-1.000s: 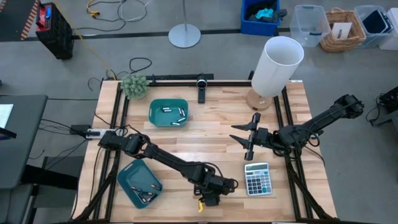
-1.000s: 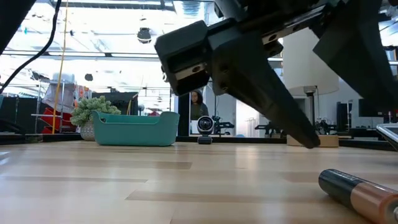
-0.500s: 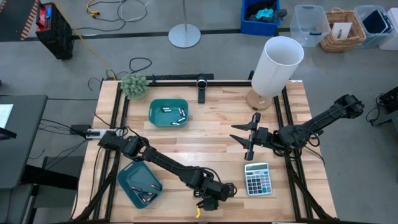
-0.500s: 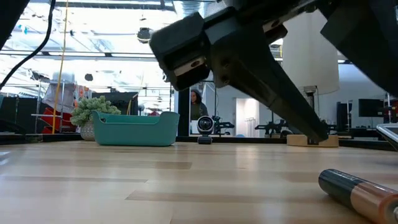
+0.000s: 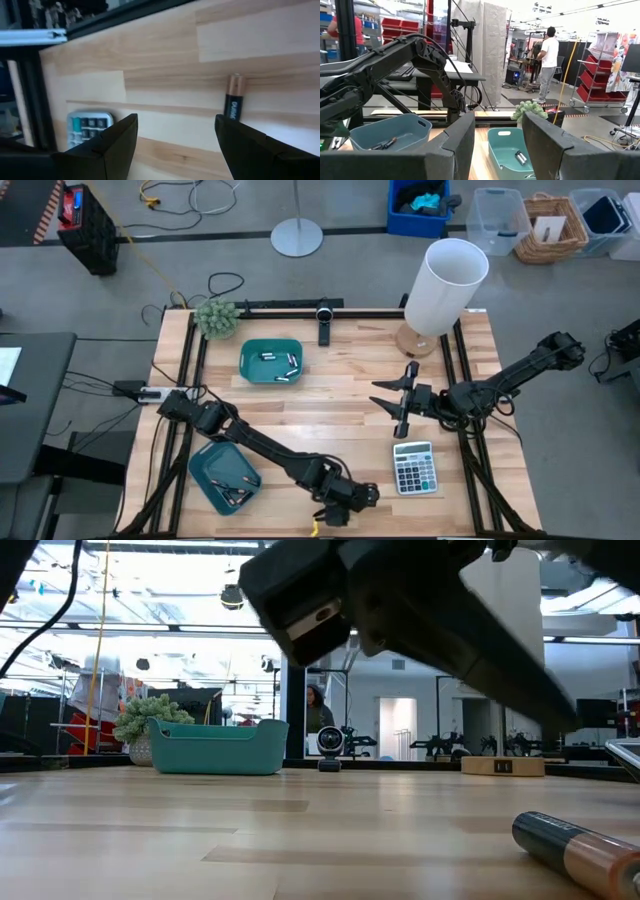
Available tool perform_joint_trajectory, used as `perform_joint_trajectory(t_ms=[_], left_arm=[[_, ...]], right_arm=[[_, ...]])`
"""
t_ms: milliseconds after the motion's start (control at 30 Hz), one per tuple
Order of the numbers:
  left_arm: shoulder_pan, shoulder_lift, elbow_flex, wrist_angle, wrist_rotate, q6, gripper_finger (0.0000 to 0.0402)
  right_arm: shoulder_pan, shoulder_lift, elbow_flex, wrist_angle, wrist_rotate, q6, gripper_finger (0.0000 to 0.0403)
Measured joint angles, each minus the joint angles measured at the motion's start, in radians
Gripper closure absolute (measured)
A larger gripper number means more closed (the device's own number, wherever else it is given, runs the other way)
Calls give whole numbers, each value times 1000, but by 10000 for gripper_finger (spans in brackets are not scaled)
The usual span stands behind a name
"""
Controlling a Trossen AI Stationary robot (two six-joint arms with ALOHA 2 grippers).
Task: Sort batteries
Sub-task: Put the black battery into the blue bin
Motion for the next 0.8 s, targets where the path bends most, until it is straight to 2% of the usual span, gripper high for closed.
perform_joint_trajectory(t_ms=[367, 800], left_arm=[[0, 0, 0, 43, -16, 33, 141], [-4, 0, 14, 73, -26, 64, 172]], right_arm=[[0, 0, 0, -1, 0, 0, 223], [0, 0, 0, -3, 0, 7, 223]])
